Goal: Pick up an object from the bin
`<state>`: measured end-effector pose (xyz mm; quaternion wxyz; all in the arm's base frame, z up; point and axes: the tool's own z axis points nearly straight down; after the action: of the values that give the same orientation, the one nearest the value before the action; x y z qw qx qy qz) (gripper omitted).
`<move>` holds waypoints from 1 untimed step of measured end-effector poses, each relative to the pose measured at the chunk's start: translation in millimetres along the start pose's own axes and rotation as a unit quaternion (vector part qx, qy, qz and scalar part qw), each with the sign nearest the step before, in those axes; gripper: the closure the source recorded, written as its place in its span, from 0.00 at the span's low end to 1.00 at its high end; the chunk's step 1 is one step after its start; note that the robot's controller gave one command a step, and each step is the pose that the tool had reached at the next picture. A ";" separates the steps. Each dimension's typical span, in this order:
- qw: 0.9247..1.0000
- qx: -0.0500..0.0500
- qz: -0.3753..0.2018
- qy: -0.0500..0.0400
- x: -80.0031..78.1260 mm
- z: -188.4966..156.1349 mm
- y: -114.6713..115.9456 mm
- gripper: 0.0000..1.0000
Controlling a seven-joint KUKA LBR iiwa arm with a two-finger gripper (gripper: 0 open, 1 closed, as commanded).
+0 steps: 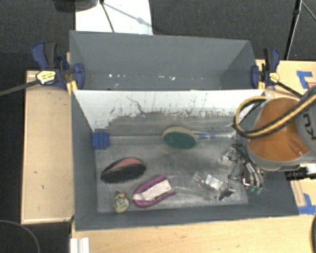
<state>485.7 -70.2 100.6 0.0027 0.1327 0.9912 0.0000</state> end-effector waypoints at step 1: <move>0.997 -0.001 0.073 0.000 5.0 0.6 32.5 0.00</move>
Offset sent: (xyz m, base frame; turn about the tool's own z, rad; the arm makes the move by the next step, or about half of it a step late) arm 0.0028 0.0314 -0.0006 0.1476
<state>489.4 -37.5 100.1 0.0031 0.2046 0.9788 0.0009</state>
